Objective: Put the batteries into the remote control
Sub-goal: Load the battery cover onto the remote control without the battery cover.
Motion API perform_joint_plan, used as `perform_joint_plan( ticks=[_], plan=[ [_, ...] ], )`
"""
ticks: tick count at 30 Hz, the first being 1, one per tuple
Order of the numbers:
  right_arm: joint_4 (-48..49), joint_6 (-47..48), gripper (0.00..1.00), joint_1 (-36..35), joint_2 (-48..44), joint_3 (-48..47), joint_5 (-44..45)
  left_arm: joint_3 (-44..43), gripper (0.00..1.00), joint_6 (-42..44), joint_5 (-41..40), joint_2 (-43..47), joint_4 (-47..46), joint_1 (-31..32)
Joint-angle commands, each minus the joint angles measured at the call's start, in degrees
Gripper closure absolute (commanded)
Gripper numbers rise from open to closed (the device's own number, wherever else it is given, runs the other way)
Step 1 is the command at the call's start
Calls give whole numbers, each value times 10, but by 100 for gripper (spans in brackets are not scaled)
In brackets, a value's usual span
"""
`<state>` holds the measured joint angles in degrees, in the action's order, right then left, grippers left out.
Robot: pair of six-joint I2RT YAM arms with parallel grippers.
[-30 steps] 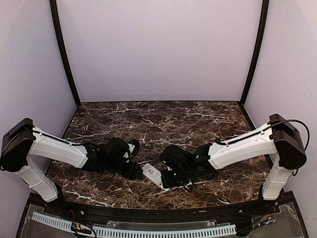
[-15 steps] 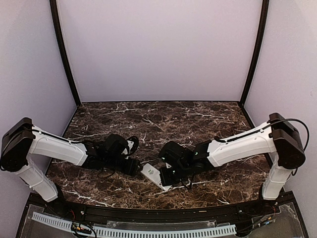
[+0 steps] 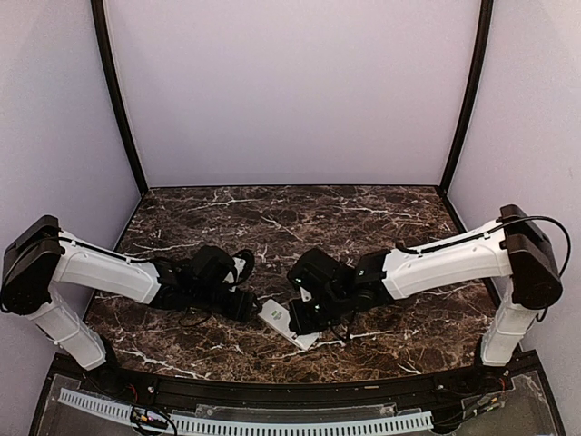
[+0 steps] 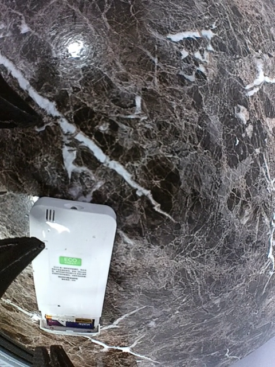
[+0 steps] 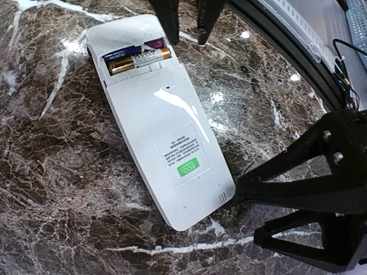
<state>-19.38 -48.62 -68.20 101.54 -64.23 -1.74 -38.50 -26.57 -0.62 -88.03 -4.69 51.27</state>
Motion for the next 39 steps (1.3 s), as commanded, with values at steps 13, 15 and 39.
perform_joint_plan(
  ticks=[13,15,39],
  plan=[
    [65,-271,59,2,-132,174,-41,-8,29,2,46,-6,-26,-25],
    [78,-281,59,3,-123,181,-46,-8,29,2,52,-6,-28,-25],
    [151,-308,66,26,-67,201,-56,-4,29,5,63,-16,-38,-25]
  ],
)
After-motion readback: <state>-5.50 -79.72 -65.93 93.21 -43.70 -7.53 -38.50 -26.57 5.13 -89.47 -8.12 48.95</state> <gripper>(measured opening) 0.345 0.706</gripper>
